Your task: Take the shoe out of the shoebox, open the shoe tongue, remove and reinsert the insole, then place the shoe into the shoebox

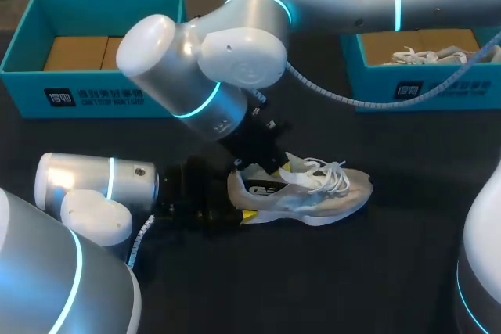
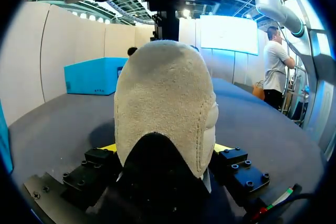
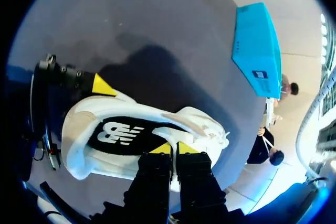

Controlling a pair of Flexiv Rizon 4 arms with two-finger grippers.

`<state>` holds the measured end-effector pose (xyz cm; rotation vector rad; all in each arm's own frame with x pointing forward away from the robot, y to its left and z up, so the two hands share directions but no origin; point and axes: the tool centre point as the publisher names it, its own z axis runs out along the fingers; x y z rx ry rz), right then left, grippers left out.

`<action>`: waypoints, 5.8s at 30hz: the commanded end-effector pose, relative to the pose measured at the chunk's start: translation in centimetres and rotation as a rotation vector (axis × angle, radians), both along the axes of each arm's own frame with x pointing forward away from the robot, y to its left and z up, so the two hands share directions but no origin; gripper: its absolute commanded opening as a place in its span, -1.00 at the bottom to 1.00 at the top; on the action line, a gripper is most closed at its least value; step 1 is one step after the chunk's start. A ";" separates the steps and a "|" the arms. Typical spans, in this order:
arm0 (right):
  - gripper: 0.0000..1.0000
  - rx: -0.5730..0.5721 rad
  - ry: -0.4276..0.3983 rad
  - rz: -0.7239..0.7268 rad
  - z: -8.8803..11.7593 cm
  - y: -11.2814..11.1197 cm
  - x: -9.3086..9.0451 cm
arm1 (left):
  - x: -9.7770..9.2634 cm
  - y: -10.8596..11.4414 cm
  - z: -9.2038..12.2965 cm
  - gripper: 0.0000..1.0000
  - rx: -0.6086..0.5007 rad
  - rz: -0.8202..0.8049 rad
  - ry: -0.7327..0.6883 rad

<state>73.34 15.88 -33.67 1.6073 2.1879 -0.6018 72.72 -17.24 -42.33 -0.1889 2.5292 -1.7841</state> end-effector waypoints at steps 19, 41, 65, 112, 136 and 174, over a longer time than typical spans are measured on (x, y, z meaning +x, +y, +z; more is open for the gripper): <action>-1.00 0.297 -0.341 -0.284 5.2 -6.0 0.7 | -0.2 0.0 -0.2 -1.00 0.000 0.003 0.000; -0.19 0.411 -0.473 -0.529 4.8 -11.0 0.6 | -0.2 0.0 -0.2 -1.00 0.000 0.003 0.000; 1.00 0.500 -0.223 -0.409 7.2 -7.0 0.1 | -0.2 0.0 -0.2 -1.00 0.000 0.003 0.000; -0.08 0.380 -0.096 -0.253 2.5 -3.1 -0.9 | -0.2 0.0 -0.2 -1.00 0.000 0.003 0.000; -1.00 0.518 -0.261 -0.428 1.8 -10.0 -0.4 | -0.2 0.0 -0.2 -1.00 0.000 0.003 0.000; 1.00 0.401 -0.251 -0.605 -4.3 -16.1 0.6 | -0.2 0.0 -0.2 -1.00 0.000 0.003 0.000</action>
